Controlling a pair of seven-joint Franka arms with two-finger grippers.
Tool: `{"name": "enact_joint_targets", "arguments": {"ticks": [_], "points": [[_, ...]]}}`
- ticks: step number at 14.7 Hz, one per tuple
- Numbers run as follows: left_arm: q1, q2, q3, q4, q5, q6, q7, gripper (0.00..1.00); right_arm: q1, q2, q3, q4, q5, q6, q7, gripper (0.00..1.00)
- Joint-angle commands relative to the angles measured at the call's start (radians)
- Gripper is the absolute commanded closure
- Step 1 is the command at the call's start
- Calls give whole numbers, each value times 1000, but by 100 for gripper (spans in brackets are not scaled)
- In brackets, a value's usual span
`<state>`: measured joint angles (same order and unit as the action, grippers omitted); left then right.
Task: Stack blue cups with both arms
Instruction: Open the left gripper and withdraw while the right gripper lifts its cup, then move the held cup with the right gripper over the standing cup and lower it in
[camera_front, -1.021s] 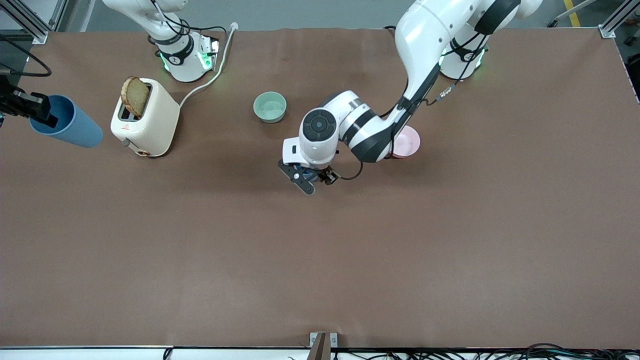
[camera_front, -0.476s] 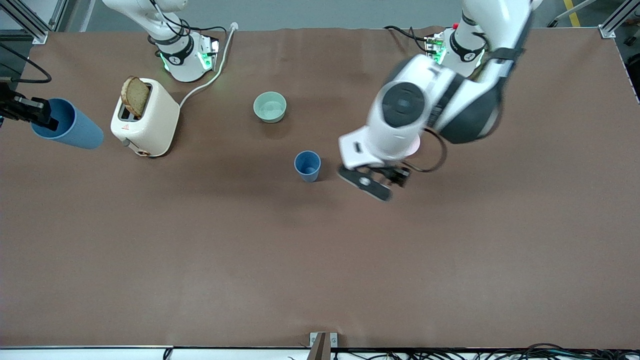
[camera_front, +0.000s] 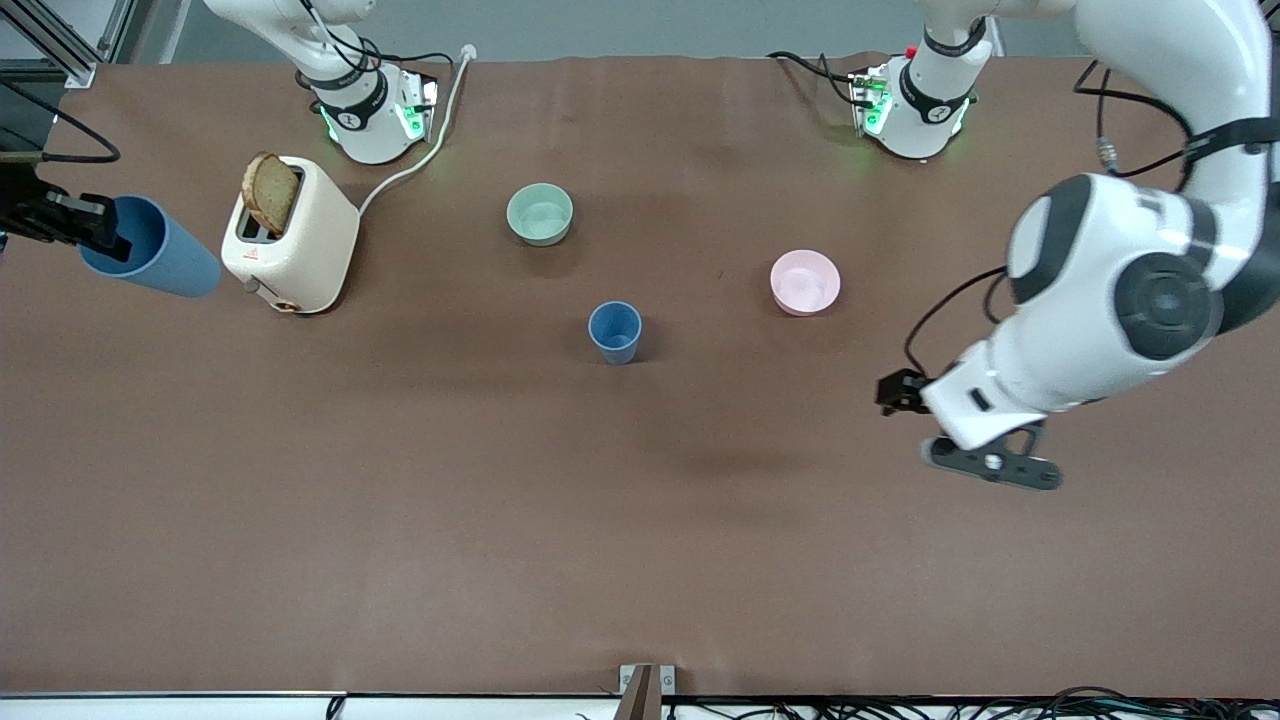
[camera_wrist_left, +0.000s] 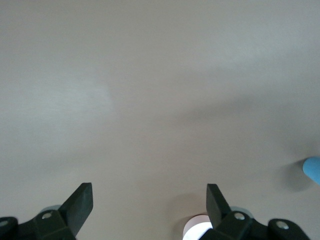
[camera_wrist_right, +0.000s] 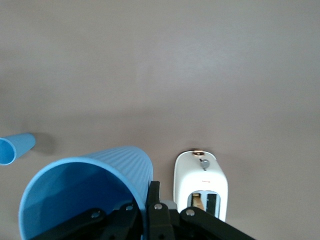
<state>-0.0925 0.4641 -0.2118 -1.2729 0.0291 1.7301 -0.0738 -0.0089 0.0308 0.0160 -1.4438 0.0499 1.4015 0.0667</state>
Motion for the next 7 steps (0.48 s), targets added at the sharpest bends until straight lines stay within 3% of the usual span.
{"name": "enact_joint_targets", "arguments": {"ticks": [1, 3, 7], "points": [[5, -80, 51, -17, -15, -55, -14, 0, 10, 0, 45, -20, 25, 45, 18, 99], [-3, -137, 153, -28, -20, -54, 6, 0, 6, -2, 114, -85, 34, 105, 63, 99], [4, -237, 250, -54, -21, -57, 12, 0, 12, -2, 286, -197, 47, 268, 260, 99]]}}
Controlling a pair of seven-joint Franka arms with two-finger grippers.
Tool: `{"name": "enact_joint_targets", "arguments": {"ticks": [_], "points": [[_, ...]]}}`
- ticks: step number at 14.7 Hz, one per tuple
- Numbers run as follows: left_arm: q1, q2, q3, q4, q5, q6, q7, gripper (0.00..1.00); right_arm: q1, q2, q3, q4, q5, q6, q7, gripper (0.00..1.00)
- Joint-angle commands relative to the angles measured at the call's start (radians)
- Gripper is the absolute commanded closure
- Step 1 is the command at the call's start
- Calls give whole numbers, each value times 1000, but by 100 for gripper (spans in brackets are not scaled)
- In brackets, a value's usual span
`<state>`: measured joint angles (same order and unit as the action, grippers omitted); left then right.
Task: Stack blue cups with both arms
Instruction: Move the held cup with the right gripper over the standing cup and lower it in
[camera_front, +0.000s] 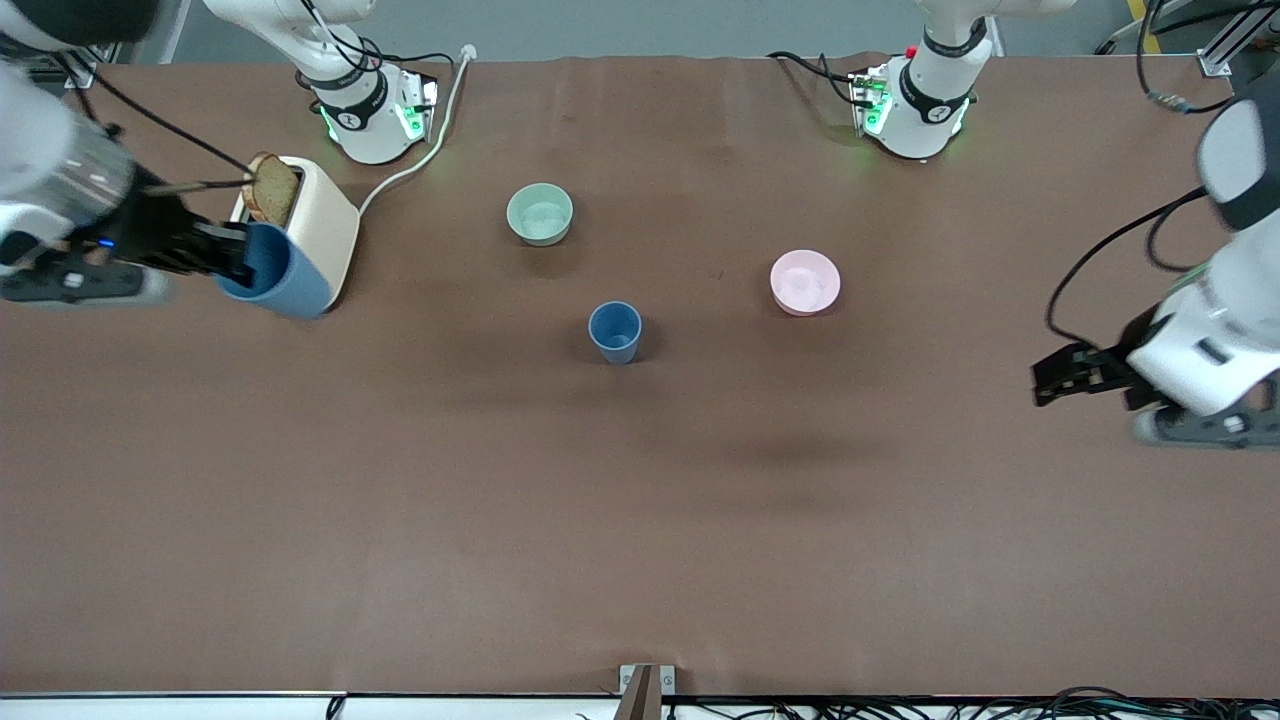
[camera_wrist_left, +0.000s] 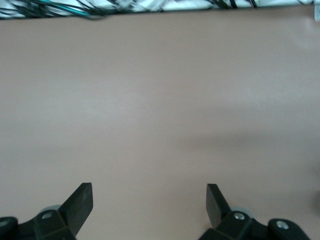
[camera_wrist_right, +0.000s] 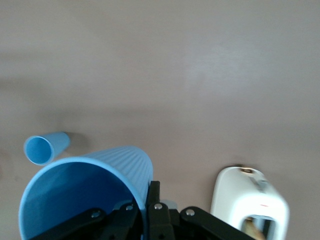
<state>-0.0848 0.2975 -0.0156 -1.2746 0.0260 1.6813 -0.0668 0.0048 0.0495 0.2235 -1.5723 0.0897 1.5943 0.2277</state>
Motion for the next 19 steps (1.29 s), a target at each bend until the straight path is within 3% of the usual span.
{"name": "enact_joint_targets", "arguments": {"ticks": [1, 5, 7, 10, 14, 19], "points": [[-4, -110, 71, -96, -34, -8, 4, 0, -2, -19, 136, -104, 7, 137, 164, 99], [-6, -245, 68, -268, -75, 5, -7, 0, 3, 7, 345, -228, 2, 392, 373, 99], [-7, -283, 68, -311, -66, 26, -4, 0, 3, 85, 417, -233, -13, 453, 416, 99], [-1, -290, 69, -310, -63, 26, -4, 0, 37, 138, 428, -258, -62, 486, 420, 99], [-1, -284, 72, -305, -61, 17, -2, 0, 63, 158, 428, -395, -67, 689, 420, 99], [-6, -270, 69, -301, -60, 11, -5, 0, 81, 220, 428, -408, -148, 723, 426, 97]]}}
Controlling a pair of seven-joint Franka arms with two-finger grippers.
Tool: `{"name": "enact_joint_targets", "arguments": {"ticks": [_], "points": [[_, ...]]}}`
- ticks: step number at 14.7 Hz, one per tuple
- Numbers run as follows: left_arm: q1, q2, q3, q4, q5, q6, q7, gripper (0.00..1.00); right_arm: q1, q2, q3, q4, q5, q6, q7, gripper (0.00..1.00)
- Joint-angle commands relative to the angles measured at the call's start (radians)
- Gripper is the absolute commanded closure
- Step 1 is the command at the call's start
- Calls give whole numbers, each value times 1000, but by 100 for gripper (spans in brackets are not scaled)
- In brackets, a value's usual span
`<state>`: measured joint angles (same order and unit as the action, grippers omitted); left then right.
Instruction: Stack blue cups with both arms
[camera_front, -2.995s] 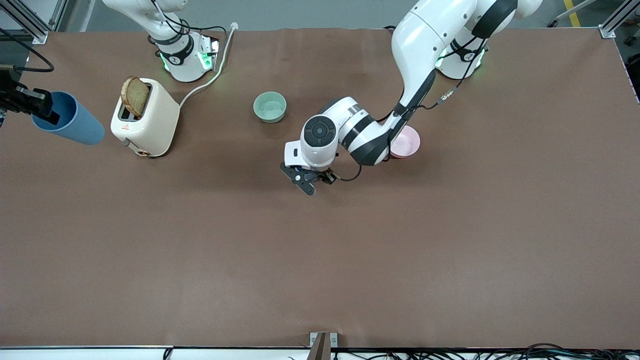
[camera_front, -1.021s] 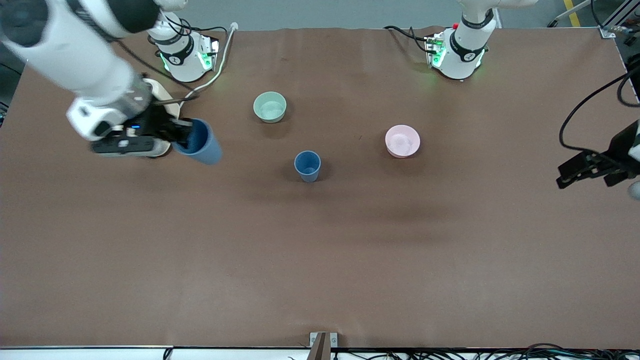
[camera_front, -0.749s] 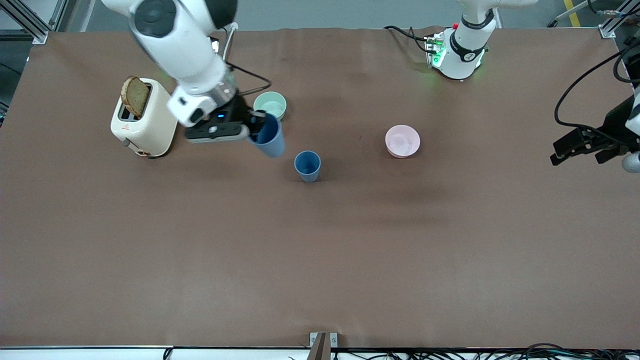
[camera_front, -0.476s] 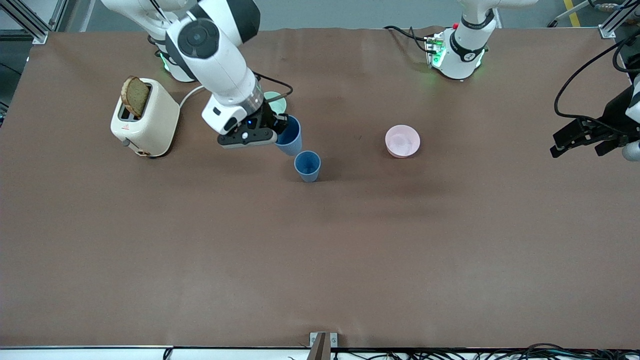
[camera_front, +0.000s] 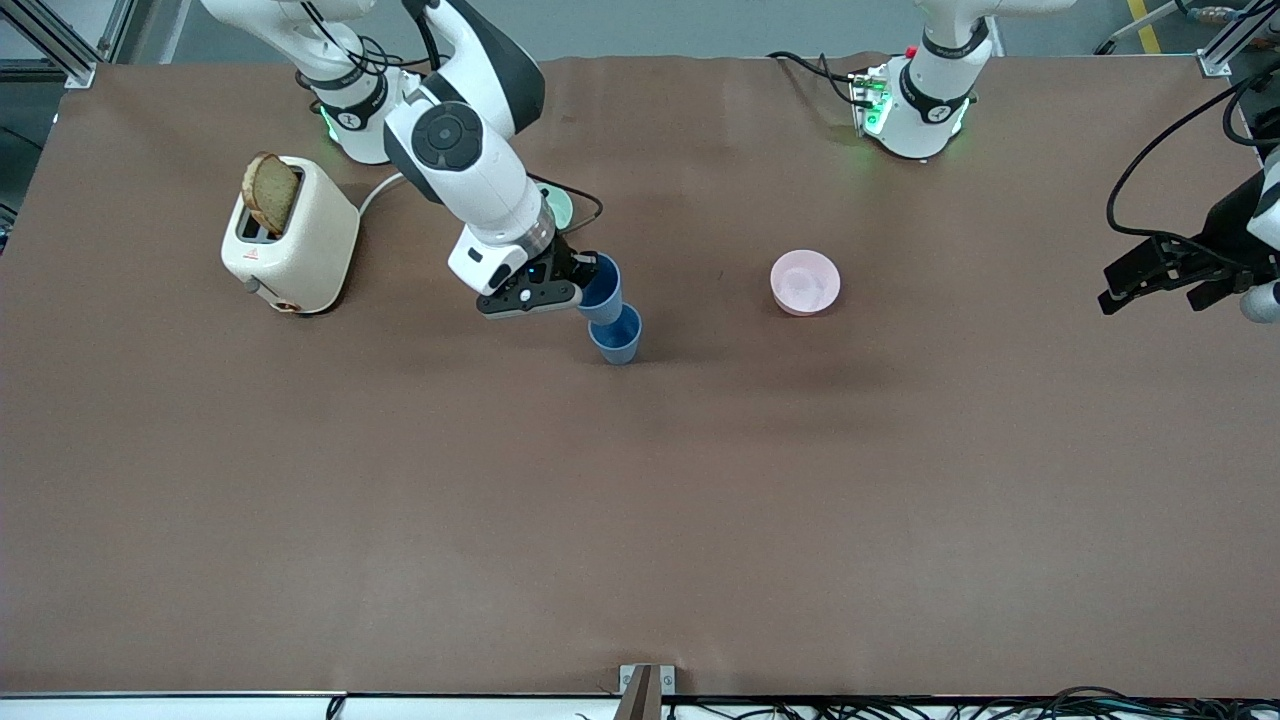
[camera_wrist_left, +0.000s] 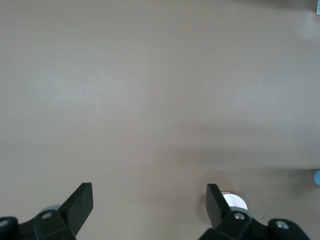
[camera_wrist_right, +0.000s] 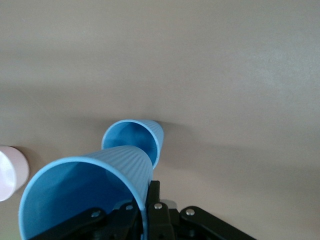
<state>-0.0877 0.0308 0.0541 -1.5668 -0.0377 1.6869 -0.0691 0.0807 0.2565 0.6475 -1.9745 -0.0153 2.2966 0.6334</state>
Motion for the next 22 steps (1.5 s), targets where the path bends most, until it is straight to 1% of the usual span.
{"name": "enact_joint_targets", "arguments": {"ticks": [1, 3, 6, 8, 9, 10, 11, 12, 13, 15, 17, 19, 20, 22], "points": [[-1, 4, -2, -7, 4, 5, 0, 0, 5, 21, 4, -6, -49, 33, 31, 97], [-10, 4, -4, -7, 4, 5, -6, 0, 17, 53, 3, -1, -86, 50, 40, 97], [-9, 4, -10, -7, 4, 4, 3, 0, 30, 96, 4, 2, -194, 106, 123, 97], [-1, 3, -10, -7, 4, 4, 8, 0, 33, 107, 4, 3, -241, 112, 150, 95], [-6, 3, -10, -7, 4, 4, 6, 0, 33, 107, 4, 3, -241, 112, 150, 90], [-7, 3, -10, -7, 4, 2, 3, 0, 33, 107, 4, 3, -242, 112, 150, 72], [-9, 0, -11, -7, 5, -6, 0, 0, 34, 109, 4, 3, -241, 110, 150, 43], [-10, -2, -11, -7, 5, -22, 0, 0, 33, 109, 4, 6, -241, 107, 150, 10], [-10, -2, -11, -6, 5, -30, 0, 0, 27, 109, 4, 23, -241, 97, 150, 2], [-10, 1, -11, 4, 9, -32, 0, 0, 14, 75, 4, 35, -235, 83, 147, 0], [-9, 0, -10, 4, 10, -35, 0, 0, -2, -9, -6, 40, -229, 32, 143, 0], [-7, 1, -10, 5, 25, -35, 0, 0, -12, -101, -52, 57, -222, -75, 134, 0], [-10, 0, -11, 8, 53, -35, 0, 0, -10, -138, -84, 72, -207, -135, 129, 0], [-11, 1, -25, 14, 62, -33, 3, 0, -12, -199, -162, 110, -142, -236, 60, 0]]}}
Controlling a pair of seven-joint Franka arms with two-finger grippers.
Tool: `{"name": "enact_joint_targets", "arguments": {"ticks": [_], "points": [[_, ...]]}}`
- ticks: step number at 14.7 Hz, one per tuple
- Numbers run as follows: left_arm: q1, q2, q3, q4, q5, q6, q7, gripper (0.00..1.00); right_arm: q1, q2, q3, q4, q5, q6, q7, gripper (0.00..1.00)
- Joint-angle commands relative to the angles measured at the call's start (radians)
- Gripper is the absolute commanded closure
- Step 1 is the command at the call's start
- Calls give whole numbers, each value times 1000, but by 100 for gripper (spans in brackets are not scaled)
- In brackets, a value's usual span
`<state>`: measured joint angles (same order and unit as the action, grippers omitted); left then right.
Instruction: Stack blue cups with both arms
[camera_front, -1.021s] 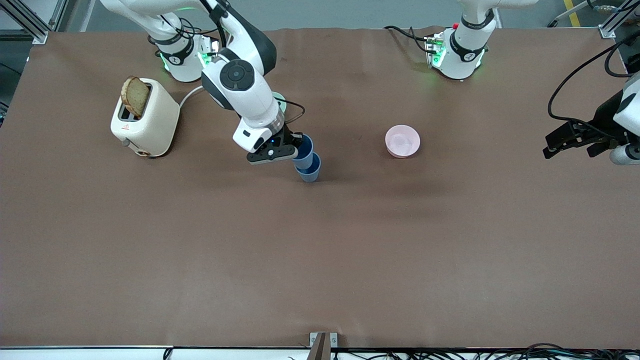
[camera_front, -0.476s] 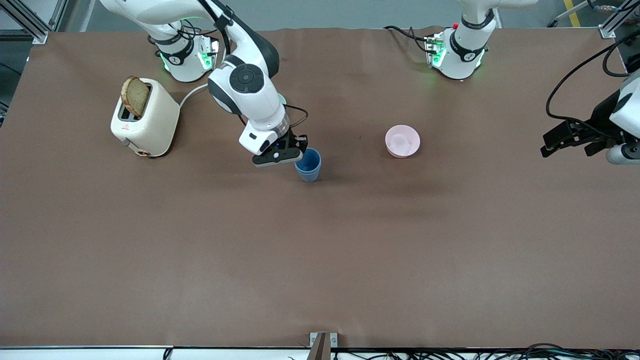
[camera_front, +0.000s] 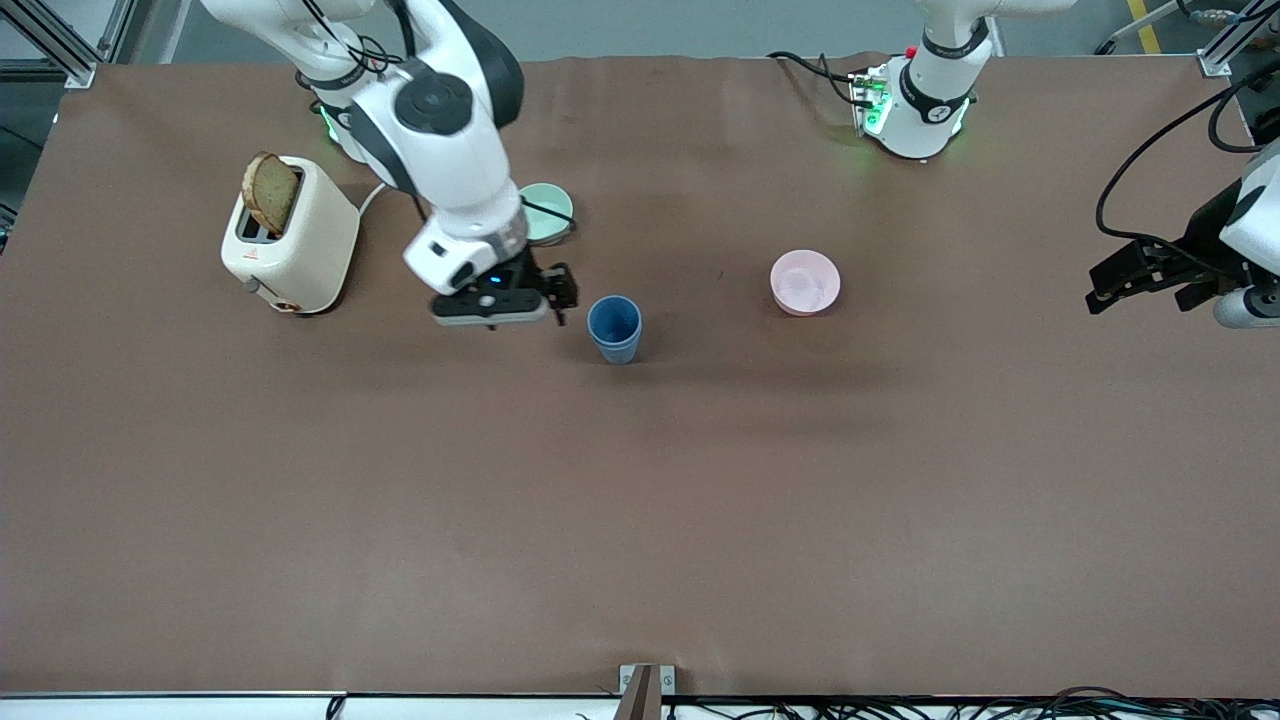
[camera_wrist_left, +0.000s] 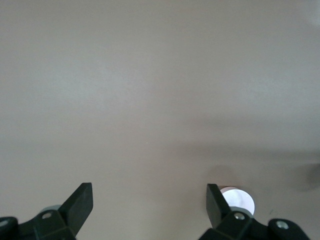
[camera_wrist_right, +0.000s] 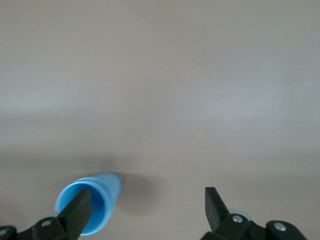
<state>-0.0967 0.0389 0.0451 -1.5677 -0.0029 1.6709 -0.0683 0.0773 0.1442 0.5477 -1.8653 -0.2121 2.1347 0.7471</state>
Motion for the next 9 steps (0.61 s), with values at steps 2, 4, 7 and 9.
{"name": "enact_joint_targets", "arguments": {"ticks": [2, 4, 7, 9], "points": [[5, -7, -21, 15, 27, -17, 4, 0, -7, -145, -191, 44, 150, -177, -203, 0], [12, -7, -24, 15, 26, -17, 4, 0, -7, -176, -322, 99, 184, -289, -308, 0], [47, -2, -60, 15, 15, -16, 1, 0, -8, -178, -472, 234, 191, -468, -412, 0], [40, -2, -62, 23, 8, -16, -10, 0, -10, -176, -558, 305, 204, -562, -489, 0]]}}
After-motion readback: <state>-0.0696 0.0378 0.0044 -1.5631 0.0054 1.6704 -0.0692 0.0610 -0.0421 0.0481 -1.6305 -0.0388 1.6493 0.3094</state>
